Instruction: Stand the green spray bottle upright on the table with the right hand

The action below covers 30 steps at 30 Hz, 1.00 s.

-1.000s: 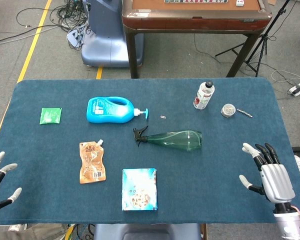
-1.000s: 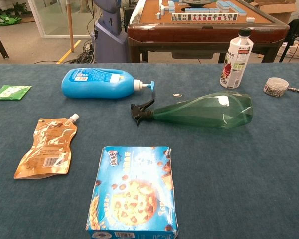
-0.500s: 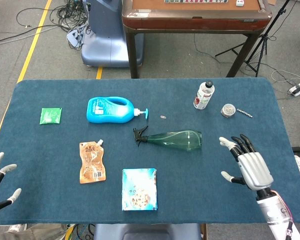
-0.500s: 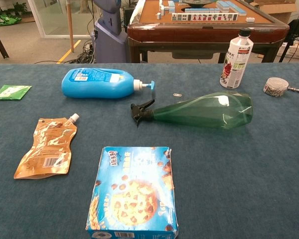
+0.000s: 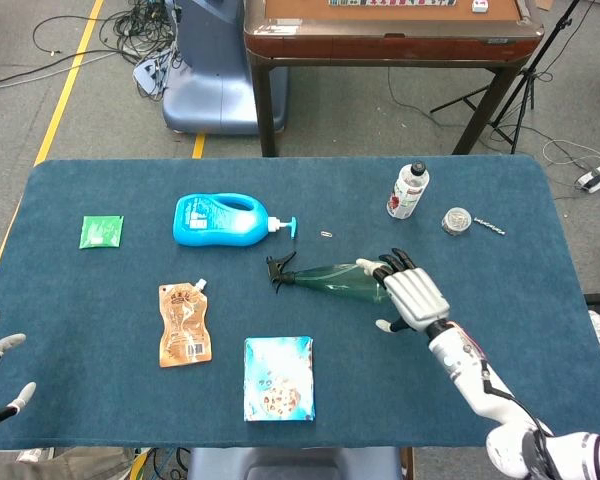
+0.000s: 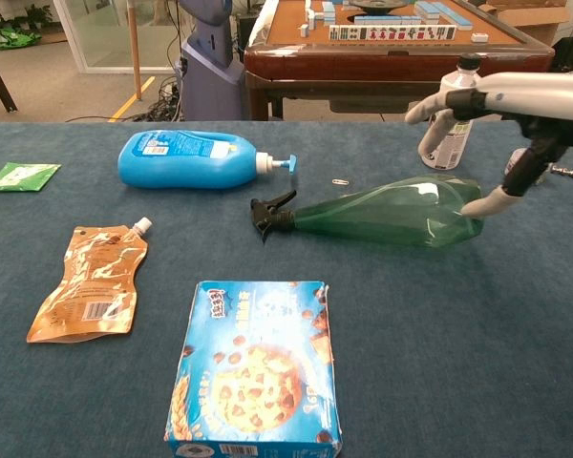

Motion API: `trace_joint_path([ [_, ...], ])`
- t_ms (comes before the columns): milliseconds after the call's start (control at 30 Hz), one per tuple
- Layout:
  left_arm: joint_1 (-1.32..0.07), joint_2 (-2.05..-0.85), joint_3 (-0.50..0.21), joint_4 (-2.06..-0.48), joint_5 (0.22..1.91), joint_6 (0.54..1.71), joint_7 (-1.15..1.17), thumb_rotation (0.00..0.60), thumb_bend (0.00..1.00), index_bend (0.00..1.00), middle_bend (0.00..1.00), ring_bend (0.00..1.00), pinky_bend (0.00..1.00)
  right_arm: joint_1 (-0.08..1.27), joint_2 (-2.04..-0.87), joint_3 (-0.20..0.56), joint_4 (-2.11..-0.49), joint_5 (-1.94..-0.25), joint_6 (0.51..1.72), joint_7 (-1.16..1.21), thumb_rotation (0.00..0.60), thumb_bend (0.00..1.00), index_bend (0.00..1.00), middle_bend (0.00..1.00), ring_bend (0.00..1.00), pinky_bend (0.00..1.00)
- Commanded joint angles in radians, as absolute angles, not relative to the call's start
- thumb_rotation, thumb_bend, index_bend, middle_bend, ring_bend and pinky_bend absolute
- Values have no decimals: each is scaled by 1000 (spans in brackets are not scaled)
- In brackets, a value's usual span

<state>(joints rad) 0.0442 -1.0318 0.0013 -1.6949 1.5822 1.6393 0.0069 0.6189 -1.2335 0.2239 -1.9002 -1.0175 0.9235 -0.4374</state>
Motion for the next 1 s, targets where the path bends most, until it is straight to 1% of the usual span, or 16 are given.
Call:
trace_joint_path([
  [33,46,-1031,1,-1694,1582,1642,5,600,255,261,23,45,31,710,-1319,240,-1815,-881,883,-528,600,23,138,193,95,0],
  [100,47,-1031,1,-1694,1580,1641,5,600,255,261,23,45,31,744,-1344,242,-1788,-826,870,-547,600,12,138,185,91,0],
  [167,47,-1030,1,-1694,1579,1639,4,600,255,261,23,45,31,785,-1369,249,-1752,-761,851,-558,600,22,138,182,86,0],
  [267,48,-1031,1,-1692,1575,1636,7,600,255,265,23,45,31,844,-1396,255,-1701,-674,821,-573,600,96,119,181,84,0],
  [333,48,-1031,2,-1691,1572,1632,6,600,255,268,23,45,31,883,-1410,256,-1672,-617,799,-579,600,110,117,181,84,0],
  [567,53,-1032,2,-1683,1566,1634,-1,600,256,268,23,46,31,985,-1460,212,-1599,-491,804,-644,600,106,116,182,84,0],
  [700,56,-1034,2,-1678,1562,1633,-5,600,255,268,23,46,31,1019,-1485,164,-1567,-456,826,-690,600,106,117,191,84,0],
  [867,56,-1036,1,-1671,1559,1631,-9,600,255,268,23,46,31,1029,-1489,127,-1541,-434,828,-698,600,107,117,221,84,3],
  [1000,55,-1037,0,-1671,1559,1628,-8,600,255,268,23,46,31,1022,-1477,109,-1532,-481,812,-673,600,114,117,241,84,13],
])
